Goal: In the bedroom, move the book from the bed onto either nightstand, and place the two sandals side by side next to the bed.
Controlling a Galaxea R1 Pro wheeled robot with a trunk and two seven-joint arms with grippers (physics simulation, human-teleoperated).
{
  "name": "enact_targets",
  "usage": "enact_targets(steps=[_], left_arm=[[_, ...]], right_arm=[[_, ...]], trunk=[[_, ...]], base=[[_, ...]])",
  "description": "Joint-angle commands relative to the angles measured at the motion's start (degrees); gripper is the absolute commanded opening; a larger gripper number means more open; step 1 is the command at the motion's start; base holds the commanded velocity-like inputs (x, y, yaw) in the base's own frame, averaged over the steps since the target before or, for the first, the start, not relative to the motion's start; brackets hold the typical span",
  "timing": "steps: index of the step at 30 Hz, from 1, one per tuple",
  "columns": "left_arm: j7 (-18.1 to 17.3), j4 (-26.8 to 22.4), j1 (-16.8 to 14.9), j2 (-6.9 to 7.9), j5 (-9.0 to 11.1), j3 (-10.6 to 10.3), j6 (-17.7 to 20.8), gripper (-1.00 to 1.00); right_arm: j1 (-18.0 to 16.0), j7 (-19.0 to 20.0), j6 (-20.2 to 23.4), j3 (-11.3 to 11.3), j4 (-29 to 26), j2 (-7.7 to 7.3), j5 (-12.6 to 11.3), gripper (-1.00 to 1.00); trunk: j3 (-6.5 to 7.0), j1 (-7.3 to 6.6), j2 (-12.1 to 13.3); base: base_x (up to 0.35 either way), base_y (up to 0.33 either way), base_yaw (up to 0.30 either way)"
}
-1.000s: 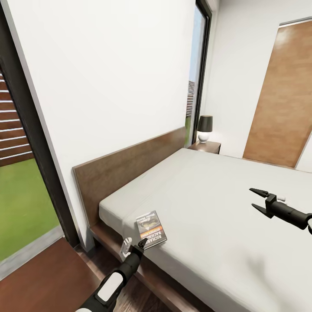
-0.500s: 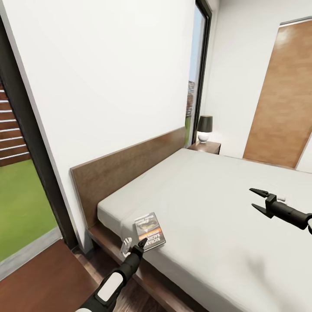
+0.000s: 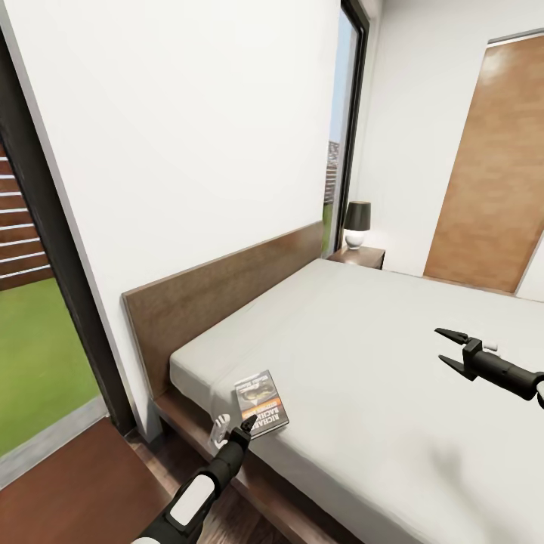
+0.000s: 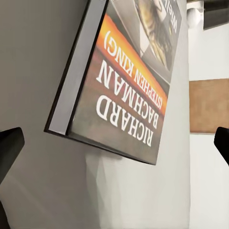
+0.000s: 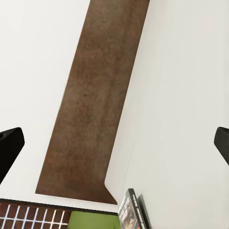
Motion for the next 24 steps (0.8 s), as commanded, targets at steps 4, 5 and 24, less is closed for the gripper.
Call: enact_targets(steps=[4,5,24], left_arm=[[-0.1,0.0,0.0,0.0,0.5,0.0,0.2,1.0],[-0.1,0.0,0.0,0.0,0.5,0.0,0.2,1.0],[0.0,0.9,0.0,0.0,0.6,0.1,-0.4,1.0]], right_arm=[[-0.1,0.2,0.3,-0.2,0.0,0.01,0.2,1.0],[-0.1,0.2,0.3,-0.2,0.0,0.01,0.2,1.0],[-0.1,0.2,0.3,-0.2,0.0,0.01,0.3,1.0]], trunk=[[-0.06,-0.01,0.0],[-0.06,-0.01,0.0],[-0.06,-0.01,0.0]], base=[[0.0,0.0,0.0],[0.0,0.0,0.0],[0.0,0.0,0.0]])
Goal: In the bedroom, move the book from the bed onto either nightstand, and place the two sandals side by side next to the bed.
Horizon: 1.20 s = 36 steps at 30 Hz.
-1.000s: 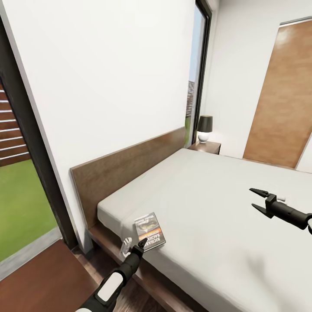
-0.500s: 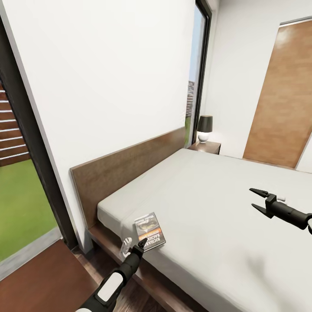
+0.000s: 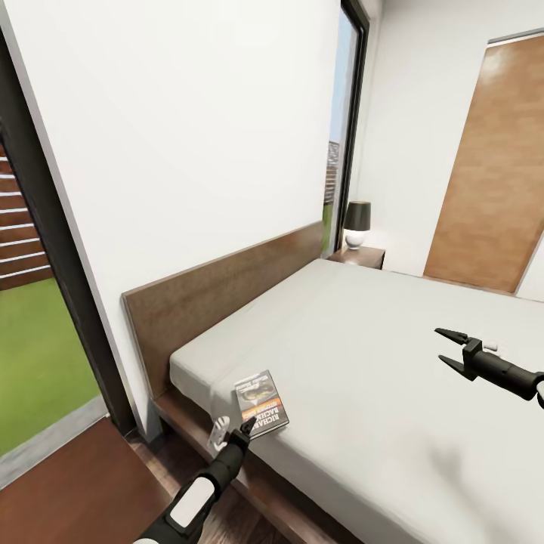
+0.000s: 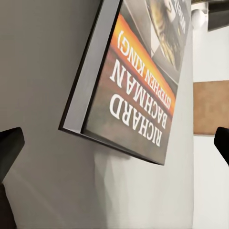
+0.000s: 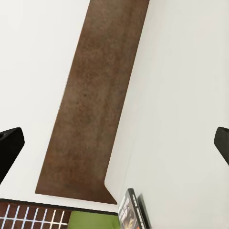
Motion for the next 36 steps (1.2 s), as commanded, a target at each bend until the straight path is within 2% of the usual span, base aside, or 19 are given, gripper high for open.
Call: enact_targets(steps=[1,36], left_arm=[[-0.1,0.1,0.0,0.0,0.6,0.0,0.3,1.0],[0.4,1.0,0.0,0.0,0.6,0.1,-0.3,1.0]], right_arm=[[-0.1,0.2,0.3,-0.2,0.0,0.01,0.2,1.0],[-0.1,0.1,0.3,-0.2,0.0,0.01,0.3,1.0]], trunk=[[-0.06,-0.01,0.0],[-0.06,-0.01,0.0]], base=[[0.0,0.0,0.0],[0.0,0.0,0.0]])
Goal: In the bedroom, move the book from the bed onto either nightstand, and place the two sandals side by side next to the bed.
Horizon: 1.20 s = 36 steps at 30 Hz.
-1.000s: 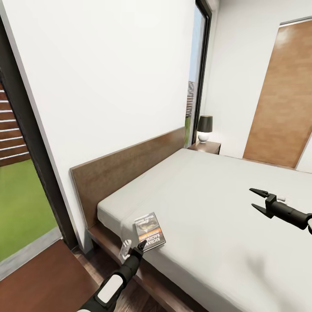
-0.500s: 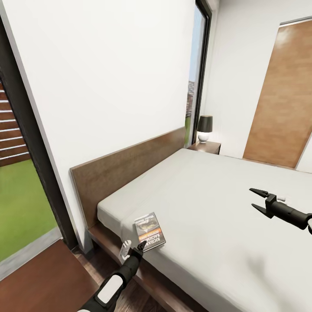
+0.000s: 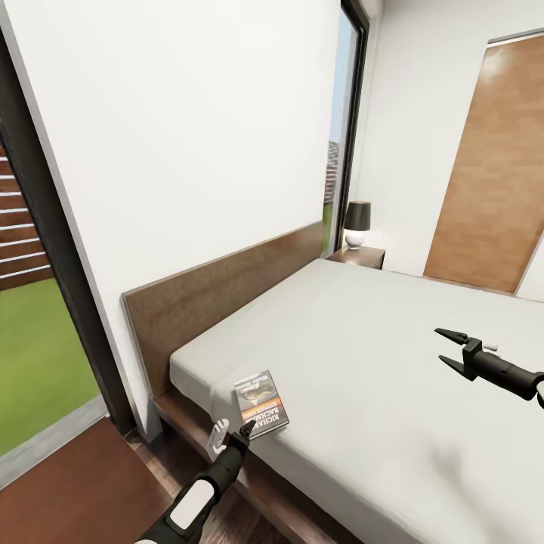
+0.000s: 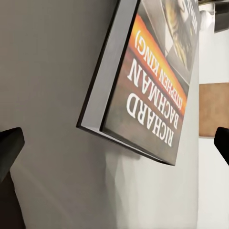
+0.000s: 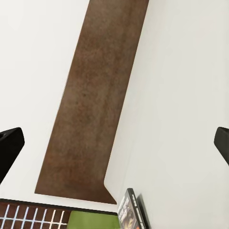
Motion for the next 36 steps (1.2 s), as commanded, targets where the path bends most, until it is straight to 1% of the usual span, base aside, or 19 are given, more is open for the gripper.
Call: enact_targets(steps=[1,18,36], left_arm=[[-0.1,0.0,0.0,0.0,0.5,0.0,0.3,1.0],[-0.1,0.1,0.0,0.0,0.5,0.0,0.3,1.0],[-0.1,0.1,0.0,0.0,0.5,0.0,0.0,1.0]], right_arm=[[-0.1,0.2,0.3,-0.2,0.0,0.01,0.2,1.0],[-0.1,0.2,0.3,-0.2,0.0,0.01,0.2,1.0],[-0.1,0.2,0.3,-0.2,0.0,0.01,0.1,1.0]], trunk=[[-0.06,-0.01,0.0],[-0.06,-0.01,0.0],[-0.06,-0.01,0.0]], base=[[0.0,0.0,0.0],[0.001,0.0,0.0],[0.048,-0.029,0.0]])
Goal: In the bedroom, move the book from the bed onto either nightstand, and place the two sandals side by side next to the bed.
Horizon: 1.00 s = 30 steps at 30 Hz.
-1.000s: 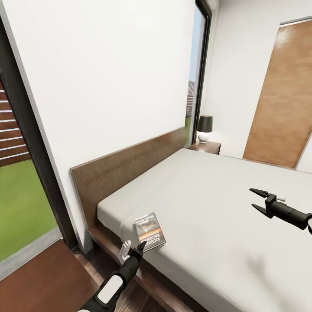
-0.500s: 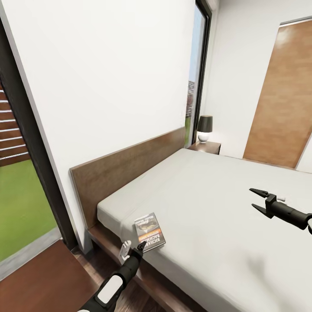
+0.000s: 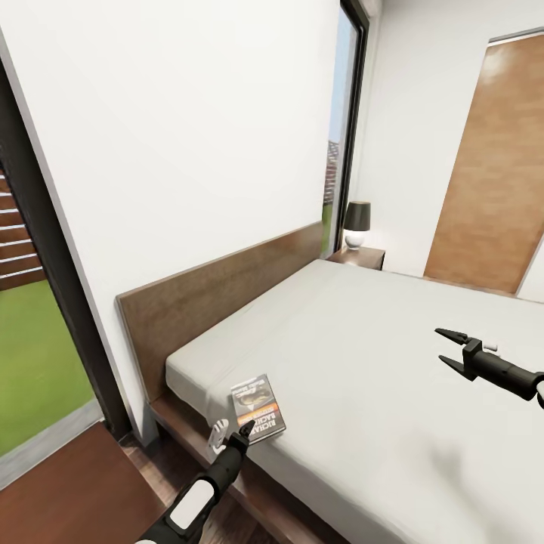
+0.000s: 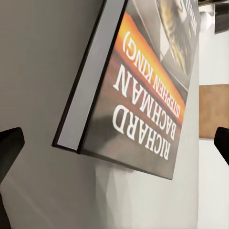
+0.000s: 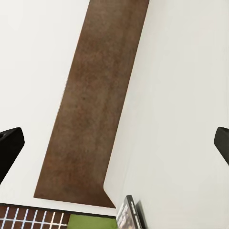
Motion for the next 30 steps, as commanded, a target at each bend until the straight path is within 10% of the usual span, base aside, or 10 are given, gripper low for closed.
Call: enact_targets(steps=[1,30], left_arm=[[-0.1,0.0,0.0,0.0,0.5,0.0,0.3,1.0],[-0.1,0.0,0.0,0.0,0.5,0.0,0.3,1.0]], right_arm=[[-0.1,0.2,0.3,-0.2,0.0,0.01,0.2,1.0],[-0.1,0.2,0.3,-0.2,0.0,0.01,0.2,1.0]], trunk=[[-0.06,-0.01,0.0],[-0.06,-0.01,0.0]], base=[[0.007,-0.005,0.0],[0.001,-0.001,0.0]])
